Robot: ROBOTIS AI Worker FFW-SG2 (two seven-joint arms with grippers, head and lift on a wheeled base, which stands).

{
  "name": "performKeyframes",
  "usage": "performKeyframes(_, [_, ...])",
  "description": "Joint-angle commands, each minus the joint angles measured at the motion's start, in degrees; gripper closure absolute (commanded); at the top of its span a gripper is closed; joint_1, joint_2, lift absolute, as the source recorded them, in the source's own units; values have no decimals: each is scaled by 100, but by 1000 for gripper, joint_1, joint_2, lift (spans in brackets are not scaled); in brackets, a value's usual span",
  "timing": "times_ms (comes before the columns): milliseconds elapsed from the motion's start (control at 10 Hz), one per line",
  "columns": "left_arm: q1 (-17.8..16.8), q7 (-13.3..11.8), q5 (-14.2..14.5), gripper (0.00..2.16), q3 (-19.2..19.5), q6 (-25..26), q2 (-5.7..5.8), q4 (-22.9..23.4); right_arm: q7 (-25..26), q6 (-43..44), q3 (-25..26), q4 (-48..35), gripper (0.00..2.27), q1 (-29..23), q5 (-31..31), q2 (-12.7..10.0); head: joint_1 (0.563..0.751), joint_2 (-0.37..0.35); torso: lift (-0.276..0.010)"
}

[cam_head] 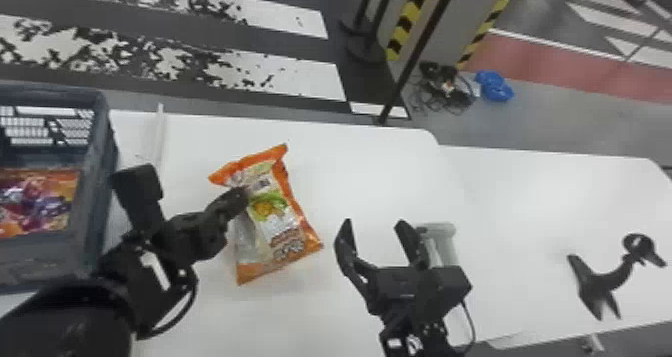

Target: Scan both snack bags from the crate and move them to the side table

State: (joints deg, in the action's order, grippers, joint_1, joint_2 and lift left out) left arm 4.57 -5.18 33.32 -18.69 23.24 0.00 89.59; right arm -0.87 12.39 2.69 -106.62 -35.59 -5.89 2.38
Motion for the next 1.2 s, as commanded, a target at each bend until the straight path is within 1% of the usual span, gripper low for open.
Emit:
performKeyframes(0, [-114,-97,-1,2138,-196,-25,-15,-293,-1,-5,4,-8,66,-9,0,8,695,-350,-75])
performKeyframes(100, [-149,-352,-19,2074,-293,-25,-15,-381,-1,-5,-5,-8,66,-9,0,8,695,-350,-75])
performKeyframes(200, [-149,-580,-98,1254,-398,-25,-15,-337,-1,-5,-5,-8,66,-9,0,8,695,-350,-75])
performKeyframes(300, [-114,-589,-142,56,-433,-25,-15,-231,-1,-5,-5,-8,66,-9,-9,8,695,-350,-75])
performKeyframes(400, [-26,-519,-212,-1,-424,-7,-15,-47,8,-5,4,-8,66,-18,-9,17,695,-350,-75])
performKeyframes(500, [123,-448,-318,33,-372,10,-15,182,-1,-5,21,-8,66,-27,-18,25,695,-350,-75])
performKeyframes(600, [325,-290,-476,36,-293,28,-15,516,-1,-5,21,-8,66,-27,-44,25,695,-350,-75])
performKeyframes(700, [562,-176,-520,36,-161,81,-15,999,-1,-5,21,-8,66,-27,-44,25,695,-350,-75])
performKeyframes(900, [1195,-26,-1223,36,156,168,-15,2221,-1,-5,12,-8,66,-27,-35,17,695,-350,-75])
performKeyframes(1000, [1459,-26,-1539,36,340,186,-15,2757,-1,-5,4,-8,66,-18,-35,17,695,-350,-75])
performKeyframes(1100, [1714,-26,-1785,36,577,186,-15,3205,-1,-5,-14,1,80,-1,-35,25,695,-350,-75])
